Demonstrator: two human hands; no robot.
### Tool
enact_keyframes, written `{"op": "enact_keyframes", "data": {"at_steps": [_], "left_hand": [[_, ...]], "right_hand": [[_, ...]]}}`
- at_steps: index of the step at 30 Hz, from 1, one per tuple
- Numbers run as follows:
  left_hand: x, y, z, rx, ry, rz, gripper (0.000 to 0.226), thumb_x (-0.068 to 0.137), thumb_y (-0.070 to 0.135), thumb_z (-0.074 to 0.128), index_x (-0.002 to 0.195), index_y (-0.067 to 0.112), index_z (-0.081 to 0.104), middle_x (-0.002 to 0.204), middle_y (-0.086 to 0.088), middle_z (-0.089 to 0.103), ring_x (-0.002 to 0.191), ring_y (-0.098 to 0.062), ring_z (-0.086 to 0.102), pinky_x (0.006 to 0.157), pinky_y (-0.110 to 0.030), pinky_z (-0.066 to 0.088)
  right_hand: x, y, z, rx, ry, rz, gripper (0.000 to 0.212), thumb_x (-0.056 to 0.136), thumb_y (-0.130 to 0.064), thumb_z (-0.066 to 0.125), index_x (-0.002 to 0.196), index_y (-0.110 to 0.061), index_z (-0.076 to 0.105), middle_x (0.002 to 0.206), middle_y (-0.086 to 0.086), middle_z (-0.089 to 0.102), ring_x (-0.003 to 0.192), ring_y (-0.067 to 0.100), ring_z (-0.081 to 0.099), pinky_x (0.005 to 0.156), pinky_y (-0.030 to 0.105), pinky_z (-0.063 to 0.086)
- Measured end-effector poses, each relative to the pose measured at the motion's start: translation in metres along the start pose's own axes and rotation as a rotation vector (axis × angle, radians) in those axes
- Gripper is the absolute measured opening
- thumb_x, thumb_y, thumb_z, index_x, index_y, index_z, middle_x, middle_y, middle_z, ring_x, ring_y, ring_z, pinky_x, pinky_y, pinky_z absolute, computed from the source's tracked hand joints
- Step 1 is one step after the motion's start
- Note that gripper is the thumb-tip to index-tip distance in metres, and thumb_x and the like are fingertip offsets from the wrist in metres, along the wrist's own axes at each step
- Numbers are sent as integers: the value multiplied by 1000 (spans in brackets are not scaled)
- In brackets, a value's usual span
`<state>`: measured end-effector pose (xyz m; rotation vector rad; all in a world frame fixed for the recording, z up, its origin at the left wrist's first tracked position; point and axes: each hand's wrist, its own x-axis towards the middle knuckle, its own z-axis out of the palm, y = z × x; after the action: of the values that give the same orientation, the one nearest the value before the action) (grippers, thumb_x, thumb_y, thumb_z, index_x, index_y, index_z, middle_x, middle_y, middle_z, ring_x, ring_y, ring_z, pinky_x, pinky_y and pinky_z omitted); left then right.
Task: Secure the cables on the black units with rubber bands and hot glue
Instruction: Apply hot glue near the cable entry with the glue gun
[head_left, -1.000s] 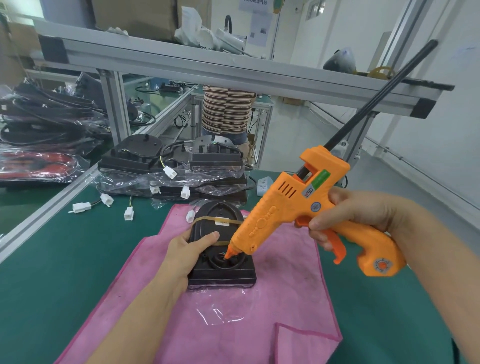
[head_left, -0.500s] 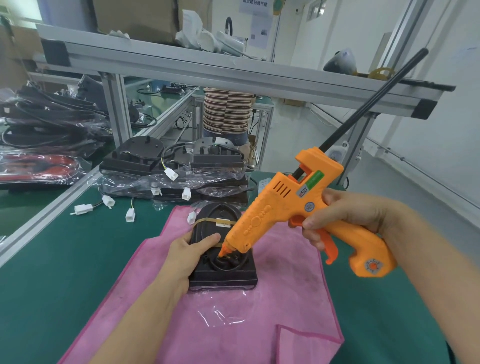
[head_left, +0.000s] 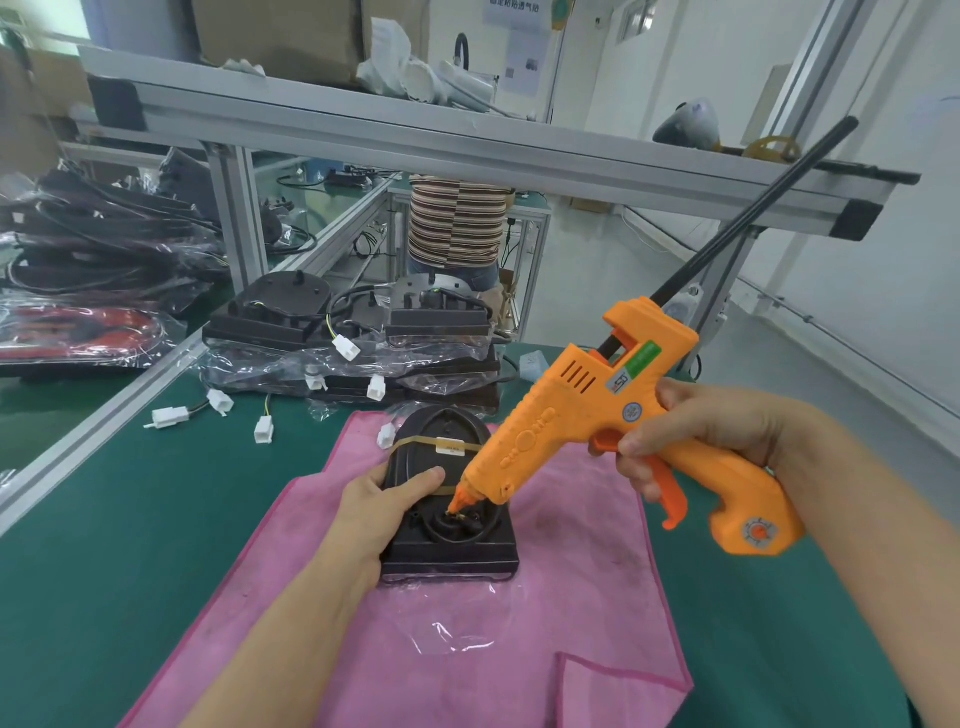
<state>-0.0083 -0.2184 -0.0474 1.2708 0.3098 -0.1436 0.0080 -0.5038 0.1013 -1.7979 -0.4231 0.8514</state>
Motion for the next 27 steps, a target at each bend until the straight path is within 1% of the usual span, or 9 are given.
{"op": "enact_keyframes", "data": {"at_steps": [3,11,14,17,22,25,27], "left_hand": [[0,-1,0,-4,0,0,30,75,15,80,103,9,70,87,-19,74,78,-36,72,72,-48,59],[1,-1,0,9,6,11,28,76,15,79,102,10,71,86,-18,75,78,-35,73,73,-48,59],[0,-1,0,7,6,10,27,76,15,79,101,10,71,85,-18,75,75,-34,73,68,-44,60],[0,-1,0,3,3,13,25,76,14,79,99,9,71,84,-18,75,70,-31,73,62,-39,60],[0,-1,0,3,-2,9,26,76,15,79,100,10,71,84,-18,75,71,-31,73,61,-39,59],[-1,-1,0,-1,1,10,26,76,15,79,100,10,71,85,-19,75,72,-33,73,65,-42,60],[-1,-1,0,-1,5,9,26,76,15,79,100,10,71,84,-19,74,73,-33,72,67,-43,60]], "right_hand": [[-1,0,-1,11,19,-1,36,76,-16,76,106,0,63,71,18,58,62,27,61,62,35,54],[2,0,0,-2,26,22,32,77,-15,75,103,-1,63,72,19,57,63,28,60,66,39,54],[1,4,-2,4,41,19,35,77,-16,75,105,1,62,71,19,58,63,28,60,66,39,53],[-3,6,-3,3,43,17,30,76,-17,75,100,-2,65,70,18,58,62,28,60,63,37,53],[-5,8,-1,31,39,23,28,77,-13,73,100,0,64,69,19,58,61,28,61,57,34,55],[-3,7,1,28,45,15,28,80,-9,70,104,3,60,68,18,58,60,27,60,57,34,54],[-2,7,2,20,50,13,27,81,-8,67,104,3,59,68,18,57,60,27,60,60,36,54]]}}
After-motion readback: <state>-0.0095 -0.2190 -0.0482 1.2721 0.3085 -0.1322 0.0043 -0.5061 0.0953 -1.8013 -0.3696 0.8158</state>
